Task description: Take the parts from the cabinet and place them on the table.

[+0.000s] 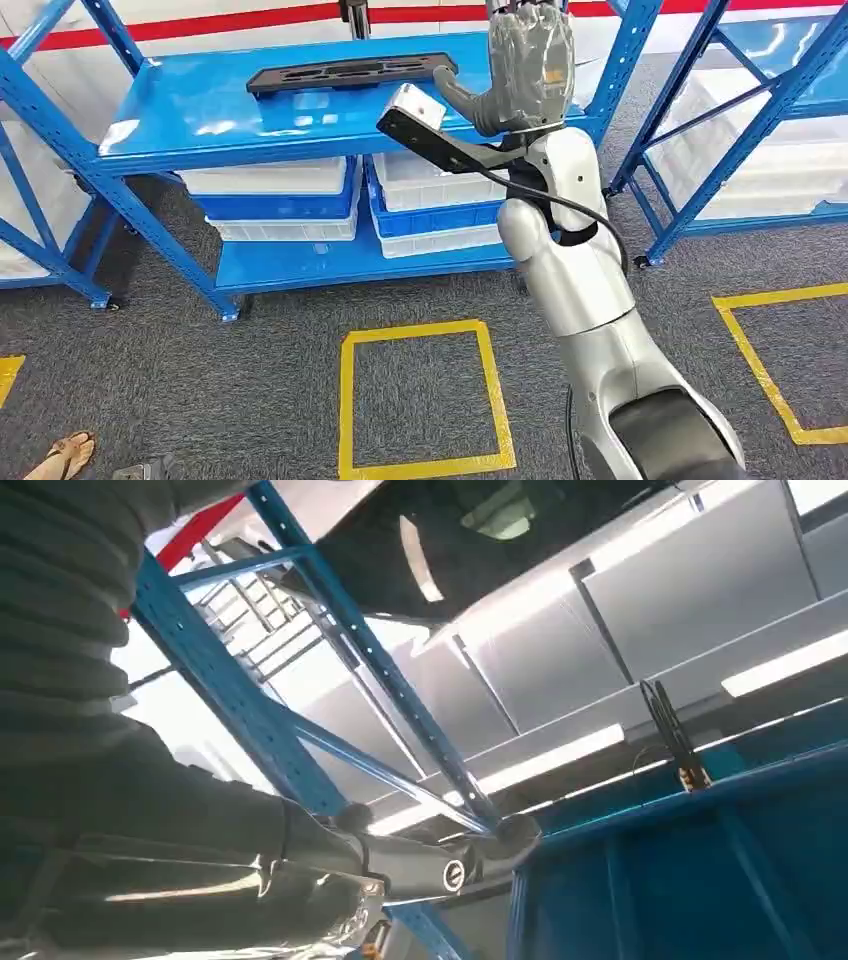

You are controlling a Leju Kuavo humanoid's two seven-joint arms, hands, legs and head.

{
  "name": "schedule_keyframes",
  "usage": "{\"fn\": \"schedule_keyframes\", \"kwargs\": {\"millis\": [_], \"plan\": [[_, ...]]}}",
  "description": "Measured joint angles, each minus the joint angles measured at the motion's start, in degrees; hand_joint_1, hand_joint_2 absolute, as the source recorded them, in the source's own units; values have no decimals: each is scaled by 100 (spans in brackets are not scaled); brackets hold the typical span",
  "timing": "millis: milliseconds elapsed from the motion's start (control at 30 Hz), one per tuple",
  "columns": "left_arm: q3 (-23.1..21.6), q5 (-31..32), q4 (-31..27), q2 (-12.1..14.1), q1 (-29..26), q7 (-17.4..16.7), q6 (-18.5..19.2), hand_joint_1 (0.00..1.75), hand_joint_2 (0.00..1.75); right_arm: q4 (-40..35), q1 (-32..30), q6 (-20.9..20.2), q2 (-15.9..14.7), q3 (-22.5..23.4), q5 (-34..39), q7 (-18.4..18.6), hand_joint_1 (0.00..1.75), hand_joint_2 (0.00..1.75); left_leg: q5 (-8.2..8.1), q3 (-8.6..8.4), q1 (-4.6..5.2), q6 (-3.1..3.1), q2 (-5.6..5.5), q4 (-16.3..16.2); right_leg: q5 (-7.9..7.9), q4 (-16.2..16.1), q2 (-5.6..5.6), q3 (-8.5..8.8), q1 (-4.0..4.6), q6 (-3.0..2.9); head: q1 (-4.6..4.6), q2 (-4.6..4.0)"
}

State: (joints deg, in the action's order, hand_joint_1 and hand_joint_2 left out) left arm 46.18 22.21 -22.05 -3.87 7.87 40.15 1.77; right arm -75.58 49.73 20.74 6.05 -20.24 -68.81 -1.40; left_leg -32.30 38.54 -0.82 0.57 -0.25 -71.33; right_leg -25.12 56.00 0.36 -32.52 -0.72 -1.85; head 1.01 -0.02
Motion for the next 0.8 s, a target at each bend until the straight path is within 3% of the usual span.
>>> {"fn": "schedule_keyframes", "kwargs": {"millis": [33,100,133,200,267,367,433,467,500,533,567,600,633,667,733,767,800], "plan": [[0,35,7,-2,-6,0,-42,0,0,9,-29,2,-4,0,-2,0,0,175,-106,287,-24,33,6,-313,-53,3,12,54,0,10,2,0],[-2,142,24,-7,-4,0,-138,0,0,15,-73,2,-7,0,-9,9,0,175,32,427,-47,45,12,-212,-141,4,26,163,-2,33,-2,0],[-7,179,24,-7,-2,0,-164,0,0,15,-93,2,-7,0,-13,9,0,175,351,326,-54,44,15,241,-220,3,29,277,-3,53,2,0],[-7,190,24,-4,-3,0,-177,0,0,20,-92,2,-6,0,-17,9,0,175,1179,26,-52,-9,32,1264,-369,-13,26,438,-4,98,7,0],[-13,190,26,-9,8,0,-166,0,0,46,-78,2,-2,-2,-37,9,0,175,1056,-27,23,-99,73,1441,-449,-22,41,481,36,182,0,0],[-13,179,22,-15,15,2,-142,0,0,57,-68,-2,2,-11,-48,9,0,175,1065,-176,51,-216,63,1498,-419,44,38,541,89,291,-15,0],[-13,177,22,-20,16,2,-122,0,0,59,-60,-2,4,-9,-48,9,0,175,1021,-310,33,-316,43,1580,-292,785,25,44,58,335,-6,0],[-13,177,22,-17,15,2,-116,0,0,68,-63,-4,-11,-9,-48,9,0,175,966,-349,33,-356,40,1585,-322,1276,26,-301,58,324,-15,0],[-13,177,22,-15,11,2,-114,0,0,94,-89,-7,-30,-9,-50,9,0,175,888,-413,33,-361,29,1589,-499,1652,24,-619,56,303,-13,0],[-13,177,24,-18,8,2,-114,0,0,116,-108,-7,-57,-9,-50,9,0,175,829,-484,35,-364,4,1587,-723,1869,24,-854,55,236,-20,0],[-13,177,26,-22,1,2,-114,0,0,136,-124,-7,-77,-9,-50,9,0,175,766,-559,40,-360,-16,1586,-815,1896,24,-985,56,227,-17,0],[-13,177,28,-22,-3,0,-114,0,0,155,-127,-7,-85,-9,-50,9,0,175,701,-644,44,-351,-34,1586,-804,1744,23,-1022,56,249,-22,0],[-13,177,28,-22,-4,0,-114,0,0,166,-124,-4,-90,-9,-50,9,0,175,626,-747,44,-337,-47,1586,-661,1397,21,-963,54,319,-22,0],[-13,177,28,-22,-3,0,-114,0,0,173,-122,-2,-92,-9,-50,9,0,175,547,-861,44,-319,-60,1586,-389,912,14,-834,53,384,-22,0],[-13,177,35,-31,-1,0,-114,0,0,203,-114,-2,-111,-9,-52,7,0,175,387,-1010,78,-268,-66,1559,392,34,-39,-682,68,453,-39,0],[-13,177,35,-31,-5,0,-114,0,0,210,-117,-2,-109,-11,-52,7,0,175,282,-1042,90,-241,-69,1571,387,39,-63,-636,69,316,-26,0],[-13,170,35,-26,6,-2,-116,0,0,216,-127,0,-96,-13,-52,7,0,175,213,-1068,124,-220,-54,1566,416,44,-49,-553,56,279,0,0]]}}
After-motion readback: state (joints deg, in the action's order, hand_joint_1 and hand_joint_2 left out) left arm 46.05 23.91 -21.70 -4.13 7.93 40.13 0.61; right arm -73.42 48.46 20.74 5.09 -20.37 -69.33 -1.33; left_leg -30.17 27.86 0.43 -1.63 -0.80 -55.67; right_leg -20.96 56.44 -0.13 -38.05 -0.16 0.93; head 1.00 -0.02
